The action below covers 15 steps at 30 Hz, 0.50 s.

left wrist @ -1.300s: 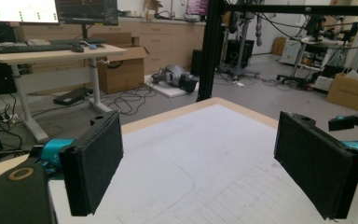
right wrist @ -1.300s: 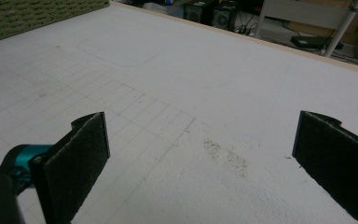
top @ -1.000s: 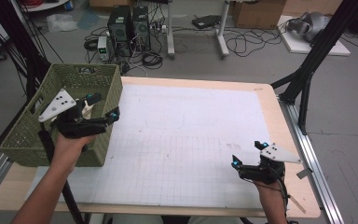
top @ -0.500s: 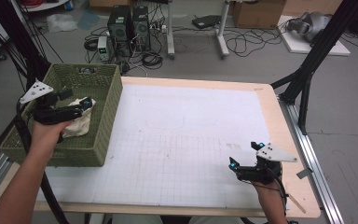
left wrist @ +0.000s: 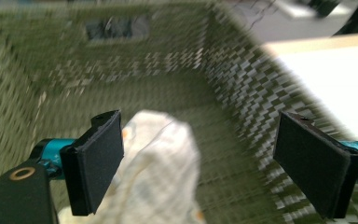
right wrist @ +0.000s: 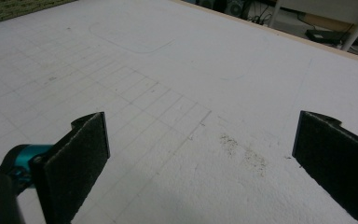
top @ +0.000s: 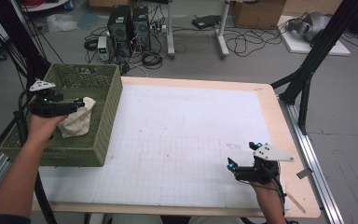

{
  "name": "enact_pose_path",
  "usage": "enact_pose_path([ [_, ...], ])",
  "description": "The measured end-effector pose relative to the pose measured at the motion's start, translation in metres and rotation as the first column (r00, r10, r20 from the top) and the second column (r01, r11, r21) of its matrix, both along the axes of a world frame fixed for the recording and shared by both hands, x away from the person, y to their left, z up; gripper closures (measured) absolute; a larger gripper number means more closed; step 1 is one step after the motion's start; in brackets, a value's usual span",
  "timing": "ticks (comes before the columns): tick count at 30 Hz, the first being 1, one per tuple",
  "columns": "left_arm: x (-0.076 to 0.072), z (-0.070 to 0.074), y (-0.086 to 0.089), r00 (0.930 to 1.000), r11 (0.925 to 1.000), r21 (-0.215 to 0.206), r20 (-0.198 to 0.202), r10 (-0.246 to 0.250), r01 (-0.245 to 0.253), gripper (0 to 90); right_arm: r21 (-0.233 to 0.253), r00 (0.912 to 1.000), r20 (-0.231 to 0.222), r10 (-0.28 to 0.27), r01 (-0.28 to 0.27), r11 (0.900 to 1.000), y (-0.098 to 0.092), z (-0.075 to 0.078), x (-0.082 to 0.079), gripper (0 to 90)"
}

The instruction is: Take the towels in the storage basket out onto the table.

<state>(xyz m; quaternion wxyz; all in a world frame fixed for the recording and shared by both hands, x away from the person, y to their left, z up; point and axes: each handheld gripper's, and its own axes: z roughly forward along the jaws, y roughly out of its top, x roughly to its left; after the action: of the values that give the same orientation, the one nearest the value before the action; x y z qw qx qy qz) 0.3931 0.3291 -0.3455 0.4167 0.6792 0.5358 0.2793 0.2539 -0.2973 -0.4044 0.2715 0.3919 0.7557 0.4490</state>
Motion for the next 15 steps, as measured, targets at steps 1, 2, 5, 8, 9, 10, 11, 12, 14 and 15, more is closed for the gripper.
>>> enact_pose_path([
  [1, 0.006, -0.006, 0.003, 0.9993, 0.9998, 0.009, -0.033, 0.016, -0.015, 17.3, -0.004, 1.0000, -0.001, 0.006, -0.006, 1.000, 0.001, -0.001, 0.001, 2.9],
  [2, 0.006, -0.006, 0.003, 0.9993, 0.9998, 0.009, -0.033, 0.016, -0.015, 17.3, -0.004, 1.0000, -0.001, 0.006, -0.006, 1.000, 0.001, -0.001, 0.001, 2.9],
  [5, 0.016, -0.016, 0.007, 0.9954, 0.9979, 0.043, -0.081, 0.052, -0.048, 17.3, -0.006, 0.9999, -0.002, 0.013, -0.013, 1.000, 0.002, -0.001, 0.002, 2.9],
  [8, 0.021, -0.023, 0.009, 0.9897, 0.9957, 0.077, -0.129, 0.062, -0.052, 18.7, -0.007, 0.9998, -0.006, 0.019, -0.019, 1.000, 0.002, -0.001, 0.002, 2.9],
  [9, 0.024, -0.029, 0.009, 0.9833, 0.9921, 0.103, -0.160, 0.087, -0.071, 20.2, -0.007, 0.9998, -0.004, 0.020, -0.020, 1.000, 0.003, -0.001, 0.002, 2.9],
  [10, 0.025, -0.030, 0.009, 0.9808, 0.9903, 0.114, -0.168, 0.098, -0.080, 20.2, -0.007, 0.9998, -0.004, 0.020, -0.020, 1.000, 0.003, -0.001, 0.002, 2.9],
  [11, 0.028, -0.035, 0.010, 0.9751, 0.9841, 0.146, -0.182, 0.126, -0.100, 20.6, -0.006, 0.9998, -0.005, 0.020, -0.020, 1.000, 0.003, -0.001, 0.002, 2.9],
  [12, 0.028, -0.035, 0.010, 0.9751, 0.9841, 0.146, -0.182, 0.126, -0.100, 20.8, -0.006, 0.9998, -0.005, 0.020, -0.020, 1.000, 0.003, -0.001, 0.002, 2.9],
  [14, 0.030, -0.039, 0.010, 0.9682, 0.9807, 0.159, -0.204, 0.145, -0.113, 21.5, -0.004, 0.9998, -0.005, 0.020, -0.020, 1.000, 0.002, -0.001, 0.002, 2.9],
  [15, 0.031, -0.041, 0.010, 0.9654, 0.9792, 0.171, -0.217, 0.146, -0.109, 21.7, -0.006, 0.9998, -0.005, 0.018, -0.018, 1.000, 0.002, -0.001, 0.002, 2.9],
])
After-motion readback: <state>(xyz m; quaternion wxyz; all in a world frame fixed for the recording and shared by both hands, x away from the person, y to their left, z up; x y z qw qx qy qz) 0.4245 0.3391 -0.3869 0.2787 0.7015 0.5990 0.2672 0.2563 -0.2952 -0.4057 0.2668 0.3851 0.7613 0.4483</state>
